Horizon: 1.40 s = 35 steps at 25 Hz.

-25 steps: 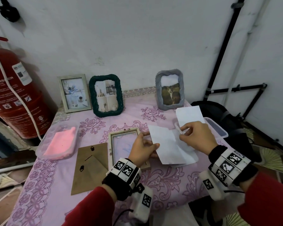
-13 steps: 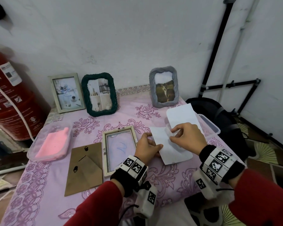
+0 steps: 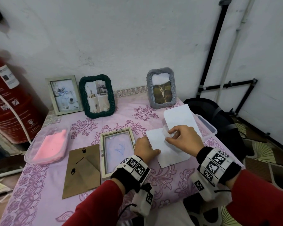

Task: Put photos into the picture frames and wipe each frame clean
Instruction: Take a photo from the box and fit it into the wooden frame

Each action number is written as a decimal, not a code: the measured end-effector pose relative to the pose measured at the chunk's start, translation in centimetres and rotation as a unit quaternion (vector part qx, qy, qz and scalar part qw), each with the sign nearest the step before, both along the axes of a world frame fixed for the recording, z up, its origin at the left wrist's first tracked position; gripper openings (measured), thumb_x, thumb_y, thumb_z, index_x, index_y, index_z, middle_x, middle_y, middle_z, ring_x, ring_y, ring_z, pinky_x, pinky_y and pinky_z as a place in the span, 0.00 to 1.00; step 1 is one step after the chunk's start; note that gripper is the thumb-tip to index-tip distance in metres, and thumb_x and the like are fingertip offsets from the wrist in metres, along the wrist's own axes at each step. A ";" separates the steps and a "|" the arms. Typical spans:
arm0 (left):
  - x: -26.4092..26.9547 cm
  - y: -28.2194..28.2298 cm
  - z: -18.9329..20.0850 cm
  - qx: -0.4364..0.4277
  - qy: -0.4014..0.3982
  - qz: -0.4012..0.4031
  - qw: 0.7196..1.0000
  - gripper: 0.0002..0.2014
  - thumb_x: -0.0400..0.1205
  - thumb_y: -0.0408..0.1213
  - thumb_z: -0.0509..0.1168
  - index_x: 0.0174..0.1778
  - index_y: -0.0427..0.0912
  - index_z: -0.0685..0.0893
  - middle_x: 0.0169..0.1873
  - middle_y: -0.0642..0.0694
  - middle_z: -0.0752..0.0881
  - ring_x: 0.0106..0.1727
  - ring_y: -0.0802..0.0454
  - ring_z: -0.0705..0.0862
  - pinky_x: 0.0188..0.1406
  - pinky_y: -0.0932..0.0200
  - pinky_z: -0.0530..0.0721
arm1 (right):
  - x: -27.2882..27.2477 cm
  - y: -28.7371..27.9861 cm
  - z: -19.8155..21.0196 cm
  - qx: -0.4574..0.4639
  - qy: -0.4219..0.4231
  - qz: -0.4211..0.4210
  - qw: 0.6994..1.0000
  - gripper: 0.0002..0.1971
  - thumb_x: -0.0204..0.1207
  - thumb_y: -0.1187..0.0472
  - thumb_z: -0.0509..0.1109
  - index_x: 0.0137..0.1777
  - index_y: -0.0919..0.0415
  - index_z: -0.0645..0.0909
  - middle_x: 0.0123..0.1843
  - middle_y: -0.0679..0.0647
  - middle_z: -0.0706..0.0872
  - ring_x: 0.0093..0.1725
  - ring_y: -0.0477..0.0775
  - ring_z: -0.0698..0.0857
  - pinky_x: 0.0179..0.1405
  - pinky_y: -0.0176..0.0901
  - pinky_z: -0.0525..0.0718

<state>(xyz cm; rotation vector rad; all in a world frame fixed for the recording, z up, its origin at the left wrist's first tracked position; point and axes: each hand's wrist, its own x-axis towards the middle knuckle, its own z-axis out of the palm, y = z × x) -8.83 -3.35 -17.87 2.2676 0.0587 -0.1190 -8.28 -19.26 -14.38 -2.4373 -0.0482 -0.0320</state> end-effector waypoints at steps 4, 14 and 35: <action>0.2 -0.1 -0.1 0.014 0.006 0.009 1.000 0.35 0.68 0.36 0.77 0.71 0.36 0.70 0.59 0.37 0.75 0.59 0.42 0.78 0.55 0.63 0.75 | 0.2 -0.3 0.2 0.034 0.009 0.025 0.999 0.13 0.72 0.49 0.74 0.48 0.59 0.86 0.36 0.51 0.86 0.36 0.49 0.83 0.41 0.42 0.81; 1.9 -1.9 1.7 -0.079 -0.104 0.046 0.990 0.12 0.80 0.34 0.64 0.59 0.37 0.82 0.53 0.37 0.84 0.51 0.44 0.83 0.56 0.56 0.79 | 2.7 -4.7 2.5 0.060 -0.053 -0.021 0.997 0.06 0.74 0.67 0.71 0.48 0.64 0.88 0.46 0.57 0.89 0.43 0.49 0.83 0.47 0.36 0.77; 4.7 -4.7 2.5 -0.197 -0.159 0.070 0.965 0.04 0.75 0.30 0.71 0.44 0.36 0.83 0.36 0.47 0.84 0.36 0.52 0.81 0.45 0.62 0.80 | 5.1 -7.4 -0.9 0.053 -0.072 -0.082 0.993 0.10 0.70 0.71 0.72 0.51 0.63 0.82 0.40 0.54 0.82 0.38 0.52 0.80 0.51 0.50 0.84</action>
